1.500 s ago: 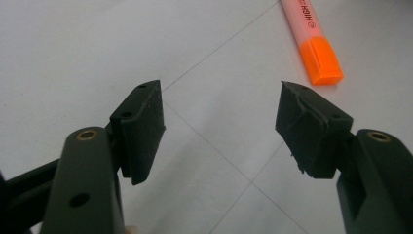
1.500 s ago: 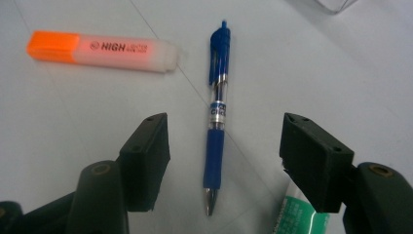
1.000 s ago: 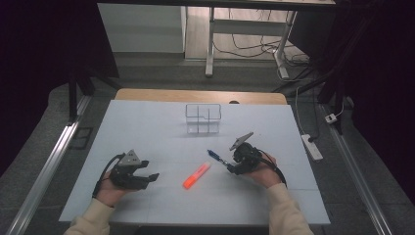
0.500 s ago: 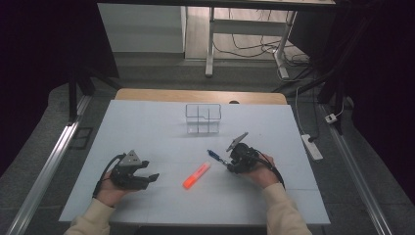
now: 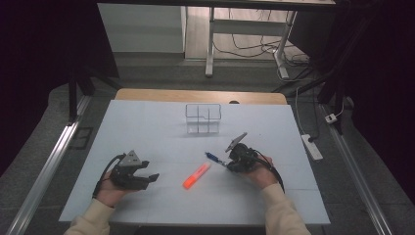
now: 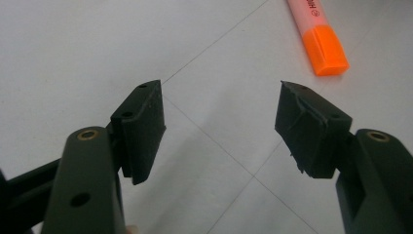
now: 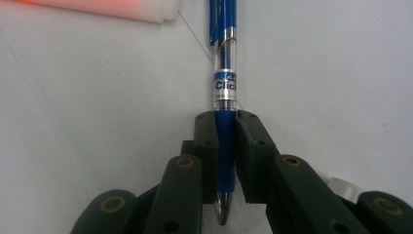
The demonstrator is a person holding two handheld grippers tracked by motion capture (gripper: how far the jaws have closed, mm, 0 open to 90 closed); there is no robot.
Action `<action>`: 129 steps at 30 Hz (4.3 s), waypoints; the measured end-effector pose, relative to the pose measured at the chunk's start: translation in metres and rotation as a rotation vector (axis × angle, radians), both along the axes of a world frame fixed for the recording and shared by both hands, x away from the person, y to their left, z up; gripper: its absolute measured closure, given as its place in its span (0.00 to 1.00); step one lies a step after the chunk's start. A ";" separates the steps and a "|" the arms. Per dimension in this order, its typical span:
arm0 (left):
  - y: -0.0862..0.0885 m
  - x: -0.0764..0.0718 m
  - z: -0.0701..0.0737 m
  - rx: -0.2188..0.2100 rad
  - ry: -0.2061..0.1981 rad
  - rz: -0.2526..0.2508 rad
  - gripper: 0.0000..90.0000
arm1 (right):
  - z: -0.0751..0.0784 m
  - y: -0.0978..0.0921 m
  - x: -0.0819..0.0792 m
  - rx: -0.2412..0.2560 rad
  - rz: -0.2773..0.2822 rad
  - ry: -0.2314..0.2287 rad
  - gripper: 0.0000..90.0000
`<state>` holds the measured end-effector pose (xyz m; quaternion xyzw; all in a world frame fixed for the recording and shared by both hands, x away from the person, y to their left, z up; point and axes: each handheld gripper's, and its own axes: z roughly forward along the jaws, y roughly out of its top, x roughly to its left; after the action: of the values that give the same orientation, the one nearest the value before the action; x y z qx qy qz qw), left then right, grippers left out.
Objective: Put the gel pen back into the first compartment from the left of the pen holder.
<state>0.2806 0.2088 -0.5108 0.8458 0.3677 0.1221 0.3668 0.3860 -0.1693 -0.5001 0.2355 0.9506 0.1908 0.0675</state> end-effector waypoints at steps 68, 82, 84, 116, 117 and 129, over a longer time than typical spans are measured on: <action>-0.039 -0.016 0.023 0.028 -0.147 -0.130 0.34 | 0.029 0.038 -0.031 0.257 0.206 0.085 0.88; -0.066 -0.003 0.036 0.062 -0.108 -0.224 0.32 | 0.023 0.057 -0.044 0.207 0.298 0.092 0.88; -0.071 0.000 0.037 0.065 -0.101 -0.229 0.31 | 0.023 0.058 -0.044 0.210 0.316 0.089 0.88; -0.120 0.016 0.030 0.251 -0.015 -0.517 0.70 | 0.032 0.063 -0.056 0.196 0.436 0.063 0.88; -0.120 0.015 0.030 0.262 -0.018 -0.523 0.72 | 0.033 0.063 -0.057 0.188 0.444 0.055 0.88; -0.123 0.010 0.029 0.285 -0.023 -0.577 0.84 | 0.036 0.063 -0.061 0.158 0.479 0.020 0.85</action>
<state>0.2903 0.0854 -0.4820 0.9565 0.0878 0.0731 0.2685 0.3249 -0.1060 -0.4644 0.0098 0.9620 0.2727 -0.0080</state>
